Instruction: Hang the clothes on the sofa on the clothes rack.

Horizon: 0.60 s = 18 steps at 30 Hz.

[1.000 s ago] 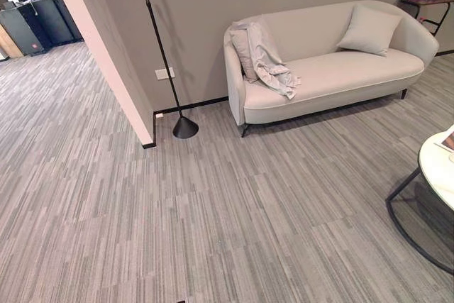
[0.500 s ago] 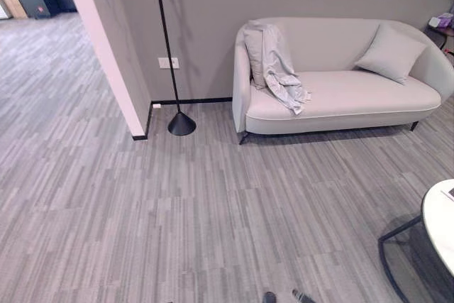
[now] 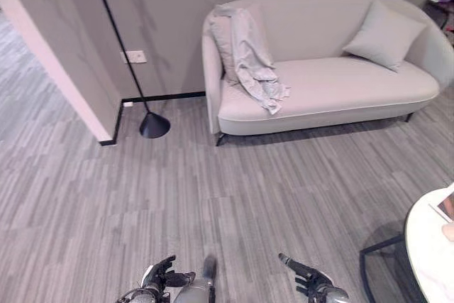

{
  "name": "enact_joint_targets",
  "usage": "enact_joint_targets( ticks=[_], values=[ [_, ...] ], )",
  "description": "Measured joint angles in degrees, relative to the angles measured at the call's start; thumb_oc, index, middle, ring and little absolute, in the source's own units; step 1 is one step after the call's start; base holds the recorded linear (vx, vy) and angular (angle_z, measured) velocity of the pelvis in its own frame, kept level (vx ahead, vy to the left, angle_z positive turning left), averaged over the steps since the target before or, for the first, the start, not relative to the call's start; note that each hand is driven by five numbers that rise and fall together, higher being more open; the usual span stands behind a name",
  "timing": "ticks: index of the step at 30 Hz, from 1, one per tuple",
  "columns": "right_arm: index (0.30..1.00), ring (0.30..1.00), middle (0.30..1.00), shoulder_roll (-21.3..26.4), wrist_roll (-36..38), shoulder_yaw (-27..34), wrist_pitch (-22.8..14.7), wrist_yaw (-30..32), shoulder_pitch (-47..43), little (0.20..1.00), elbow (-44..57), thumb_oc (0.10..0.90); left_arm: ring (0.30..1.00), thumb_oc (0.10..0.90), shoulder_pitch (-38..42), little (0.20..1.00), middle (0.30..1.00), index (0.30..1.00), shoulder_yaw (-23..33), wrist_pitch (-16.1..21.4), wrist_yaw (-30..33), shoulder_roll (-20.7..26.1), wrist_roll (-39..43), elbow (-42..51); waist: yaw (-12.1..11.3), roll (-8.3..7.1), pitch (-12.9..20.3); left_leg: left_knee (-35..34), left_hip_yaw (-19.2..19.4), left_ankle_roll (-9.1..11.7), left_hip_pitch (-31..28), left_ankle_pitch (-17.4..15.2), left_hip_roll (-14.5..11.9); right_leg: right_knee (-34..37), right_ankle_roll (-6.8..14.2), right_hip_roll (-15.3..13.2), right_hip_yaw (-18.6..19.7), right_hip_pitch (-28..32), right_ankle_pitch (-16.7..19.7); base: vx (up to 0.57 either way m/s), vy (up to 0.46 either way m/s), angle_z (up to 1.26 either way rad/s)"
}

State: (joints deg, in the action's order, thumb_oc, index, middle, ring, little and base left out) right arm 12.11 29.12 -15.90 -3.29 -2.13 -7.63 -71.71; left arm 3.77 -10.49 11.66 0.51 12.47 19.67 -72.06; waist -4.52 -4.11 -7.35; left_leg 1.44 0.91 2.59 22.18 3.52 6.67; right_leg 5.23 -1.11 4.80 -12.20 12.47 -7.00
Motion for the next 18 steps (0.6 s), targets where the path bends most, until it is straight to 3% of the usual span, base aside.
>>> enact_joint_targets(
  ticks=[2,3,4,5,6,7,11,13,14,15,16,17,18],
  values=[
    [0.9,0.9,0.9,-1.6,-1.1,-1.3,0.0,-0.1,0.6,0.9,0.0,0.8,0.9,0.8,0.0,0.9,0.9,0.9,2.6,0.5,0.1,-0.3,0.0,-2.5,-1.3,-0.62,-0.5,1.1,0.5,-1.7,-0.3,0.6,1.6,0.0,1.6,0.5,2.7,2.8,-1.3,0.29,-0.012,-0.74],
    [0.9,0.9,0.9,-2.0,-1.6,-2.2,0.1,-0.3,1.2,0.9,0.1,0.8,0.9,0.8,-0.7,0.9,0.9,0.9,3.3,0.4,0.1,-0.5,0.0,-4.1,-1.9,0.25,-0.2,2.7,1.5,-3.3,-1.6,-0.5,1.2,0.0,1.9,1.7,4.1,4.6,-1.4,0.45,0.021,-0.97],
    [0.9,0.9,0.9,-3.3,-2.6,-3.6,0.0,-0.1,3.4,0.9,0.1,0.8,0.9,0.8,-3.4,0.9,0.9,0.9,4.8,-0.9,0.1,-0.2,0.1,-6.7,-1.8,0.28,0.8,3.5,2.7,-9.9,-5.6,3.7,-0.1,-0.1,2.3,3.7,5.9,9.4,-2.3,0.52,0.047,-0.47],
    [0.9,0.9,0.9,-4.6,-4.0,-3.9,0.3,-0.3,5.1,0.9,0.0,0.8,0.9,0.8,-4.4,0.9,0.9,0.9,5.9,-1.3,0.2,0.6,0.6,-7.3,-1.9,-2.82,2.2,3.9,2.4,-10.1,-7.5,4.1,1.4,-2.8,2.2,2.0,6.1,9.8,-2.4,0.4,0.045,-0.15],
    [0.9,0.9,0.9,-4.5,-4.3,-3.7,0.3,-0.3,5.2,0.9,-0.1,0.8,0.9,0.8,-4.4,0.9,0.9,0.9,6.0,-1.4,0.1,0.6,0.6,-7.7,-2.6,-2.73,2.2,3.6,1.5,-10.5,-8.3,5.5,1.5,-5.0,2.3,1.5,6.1,9.2,-4.3,0.27,0.042,0.19],
    [0.9,0.9,0.9,-4.6,-4.9,-3.5,0.3,-0.2,5.1,0.9,0.0,0.8,0.9,0.8,-4.1,0.9,0.9,0.9,6.0,-1.6,0.0,0.9,0.6,-7.8,-2.9,-4.03,2.6,3.3,1.6,-10.5,-9.2,4.8,2.3,-5.2,2.5,0.8,6.1,8.7,-4.9,0.19,0.041,0.03],
    [0.9,0.9,0.9,-4.3,-6.7,-3.6,0.0,-0.3,2.2,0.9,0.3,0.8,0.9,0.8,-3.3,0.9,0.9,0.9,6.0,-1.9,0.1,1.1,0.6,-7.7,-3.3,-4.08,3.0,1.2,2.0,-10.9,-12.9,2.6,3.8,-7.5,1.2,-1.5,5.9,4.9,-6.2,0.22,0.053,-0.02],
    [0.9,0.9,0.9,-4.6,-8.7,-4.0,0.0,-0.3,0.9,0.9,0.7,0.8,0.9,0.8,-3.2,0.9,0.9,0.9,4.7,-1.7,0.2,1.9,0.5,-4.7,-5.0,-4.18,3.8,0.5,3.0,-10.2,-14.5,2.0,3.1,-14.1,3.9,-1.9,5.9,2.2,-6.8,0.13,0.076,-0.21],
    [0.9,0.9,0.9,-4.5,-9.2,-4.1,0.0,-0.3,0.0,0.9,1.2,0.8,0.9,0.8,-2.6,0.9,0.9,0.9,3.8,-1.8,0.2,2.1,0.5,-4.0,-4.9,-3.93,3.6,-0.1,2.9,-10.3,-15.3,1.9,2.7,-20.6,5.0,-1.9,5.8,-0.6,-7.2,0.06,0.063,-0.13],
    [0.9,0.9,0.9,-4.3,-10.1,-4.1,0.2,-0.2,-0.9,0.9,2.4,0.8,0.9,0.8,-2.1,0.9,0.9,0.9,3.2,-1.8,0.3,2.1,0.4,-3.4,-4.6,-2.63,2.7,-1.1,2.5,-10.2,-16.9,2.1,1.5,-33.4,8.0,-2.0,4.4,-6.0,-6.3,0.11,0.044,0.0],
    [0.9,0.9,0.9,-3.8,-11.0,-4.7,0.4,-0.2,-1.3,0.9,4.8,0.8,0.9,0.8,-1.6,0.9,0.9,0.9,2.4,-1.9,0.3,2.0,0.4,-3.4,-3.8,-1.11,1.7,-1.9,1.7,-10.0,-18.1,2.4,0.4,-47.1,13.9,-2.9,2.6,-12.8,-1.1,0.15,0.023,0.25],
    [0.9,0.9,0.9,-3.7,-11.5,-5.1,0.0,-0.2,-0.8,0.9,6.8,0.8,0.9,0.8,-1.6,0.9,0.9,0.9,1.4,-1.7,0.2,2.2,0.2,-3.9,-2.4,-0.12,1.2,-2.9,0.7,-9.4,-18.8,1.4,-0.2,-53.3,15.6,-4.3,1.5,-17.3,-0.9,0.22,0.02,0.39],
    [0.9,0.9,0.9,-4.0,-12.4,-5.1,0.0,-0.2,-0.4,0.9,7.3,0.8,0.9,0.8,-1.4,0.9,0.9,0.9,1.8,-1.7,0.3,2.2,0.2,-3.9,-2.4,-0.23,1.2,-3.3,1.1,-8.9,-20.0,0.0,-0.4,-52.6,15.8,-5.4,1.9,-19.0,-1.0,0.23,-0.008,0.41]
  ],
)
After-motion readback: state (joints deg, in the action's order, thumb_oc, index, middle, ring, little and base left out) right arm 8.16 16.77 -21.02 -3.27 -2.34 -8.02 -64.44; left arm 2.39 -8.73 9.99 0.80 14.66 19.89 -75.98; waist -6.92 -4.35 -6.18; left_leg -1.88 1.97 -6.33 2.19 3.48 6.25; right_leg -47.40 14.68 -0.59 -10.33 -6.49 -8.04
